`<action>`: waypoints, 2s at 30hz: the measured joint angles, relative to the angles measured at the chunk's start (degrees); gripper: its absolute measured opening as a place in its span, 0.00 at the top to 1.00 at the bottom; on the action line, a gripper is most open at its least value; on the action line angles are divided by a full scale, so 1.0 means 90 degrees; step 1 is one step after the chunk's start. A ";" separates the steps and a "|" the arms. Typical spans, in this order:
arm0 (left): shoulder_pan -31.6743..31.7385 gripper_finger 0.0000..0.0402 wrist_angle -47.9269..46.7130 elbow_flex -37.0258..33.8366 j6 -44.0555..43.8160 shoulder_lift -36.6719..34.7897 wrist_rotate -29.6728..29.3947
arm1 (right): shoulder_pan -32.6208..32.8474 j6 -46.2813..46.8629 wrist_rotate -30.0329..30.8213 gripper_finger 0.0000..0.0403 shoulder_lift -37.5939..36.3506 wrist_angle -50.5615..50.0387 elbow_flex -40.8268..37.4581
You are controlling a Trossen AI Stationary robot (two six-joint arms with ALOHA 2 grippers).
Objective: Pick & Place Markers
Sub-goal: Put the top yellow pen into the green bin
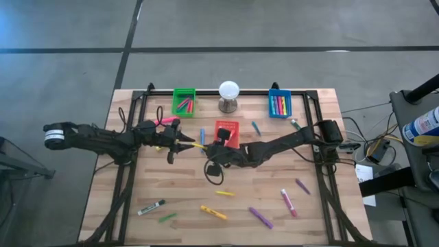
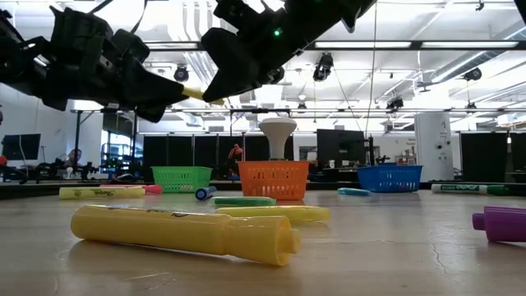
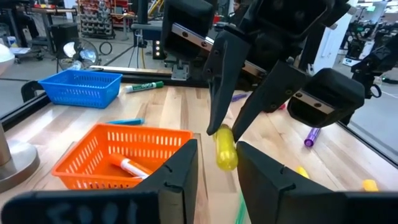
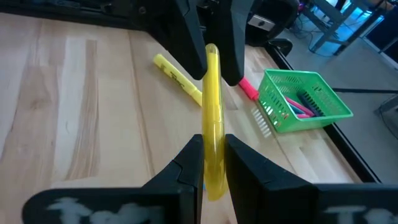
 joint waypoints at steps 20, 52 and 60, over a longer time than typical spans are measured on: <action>-0.0001 0.92 -0.0096 0.0058 -0.0015 -0.0002 0.0016 | -0.0007 -0.0087 0.0061 0.83 0.0012 0.0092 0.0000; 0.1950 0.92 -0.1287 0.0679 -0.0515 0.0793 -0.4912 | 0.0573 0.1751 0.1896 0.75 -0.0347 -0.1641 -0.0733; 0.2264 0.85 -0.1122 0.1042 -0.0500 0.1652 -0.4788 | 0.0571 0.1749 0.1893 0.77 -0.0347 -0.1627 -0.0733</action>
